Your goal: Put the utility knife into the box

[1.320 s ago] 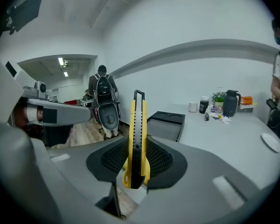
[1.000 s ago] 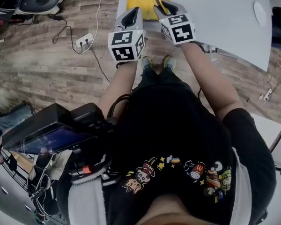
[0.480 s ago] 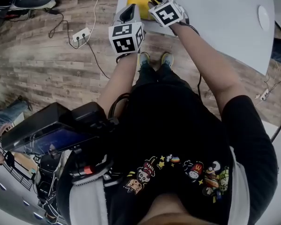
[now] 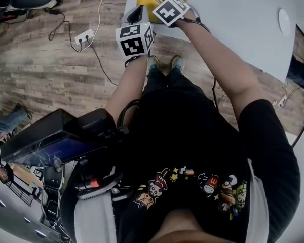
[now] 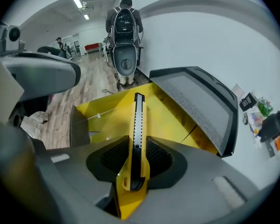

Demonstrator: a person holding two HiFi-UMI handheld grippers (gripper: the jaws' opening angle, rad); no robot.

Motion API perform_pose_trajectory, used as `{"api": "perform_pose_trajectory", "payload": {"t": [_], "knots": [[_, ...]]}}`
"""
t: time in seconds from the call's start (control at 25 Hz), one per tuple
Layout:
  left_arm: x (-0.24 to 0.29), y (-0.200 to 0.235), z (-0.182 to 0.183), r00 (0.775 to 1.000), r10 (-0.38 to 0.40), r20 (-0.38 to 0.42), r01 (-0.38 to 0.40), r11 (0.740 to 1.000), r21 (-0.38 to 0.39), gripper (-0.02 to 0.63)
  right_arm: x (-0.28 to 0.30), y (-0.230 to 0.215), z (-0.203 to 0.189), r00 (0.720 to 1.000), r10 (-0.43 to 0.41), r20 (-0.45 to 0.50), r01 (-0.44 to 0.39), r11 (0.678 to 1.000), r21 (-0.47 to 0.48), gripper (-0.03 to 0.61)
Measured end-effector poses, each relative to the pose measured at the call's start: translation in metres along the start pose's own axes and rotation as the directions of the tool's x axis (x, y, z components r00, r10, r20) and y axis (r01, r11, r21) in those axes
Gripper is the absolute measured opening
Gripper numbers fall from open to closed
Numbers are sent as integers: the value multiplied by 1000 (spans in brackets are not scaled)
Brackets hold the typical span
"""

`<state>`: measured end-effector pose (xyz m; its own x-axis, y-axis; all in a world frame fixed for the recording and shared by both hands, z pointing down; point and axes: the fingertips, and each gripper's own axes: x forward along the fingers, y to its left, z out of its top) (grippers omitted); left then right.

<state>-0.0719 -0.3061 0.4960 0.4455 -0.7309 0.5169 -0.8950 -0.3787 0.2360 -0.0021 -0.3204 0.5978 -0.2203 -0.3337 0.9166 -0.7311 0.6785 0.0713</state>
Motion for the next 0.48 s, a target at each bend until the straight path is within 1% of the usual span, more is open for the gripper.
{"api": "perform_pose_trajectory", "payload": {"t": [0.12, 0.28, 0.36, 0.48], "knots": [[6, 4, -2, 1000, 8, -5, -8, 1000, -10, 2, 9, -3, 0, 999, -6, -36, 5, 999, -36, 141], [3, 6, -2, 1000, 16, -5, -16, 1000, -23, 2, 10, 3, -10, 994, 10, -112, -18, 997, -71, 141], [-3, 5, -3, 1000, 18, 0, -18, 999, -27, 2, 8, 7, -15, 992, 6, -129, -17, 996, -88, 141], [-5, 7, -8, 1000, 20, 4, -20, 999, -29, 2, 11, 10, -18, 991, 4, -132, -16, 996, -88, 141]]}}
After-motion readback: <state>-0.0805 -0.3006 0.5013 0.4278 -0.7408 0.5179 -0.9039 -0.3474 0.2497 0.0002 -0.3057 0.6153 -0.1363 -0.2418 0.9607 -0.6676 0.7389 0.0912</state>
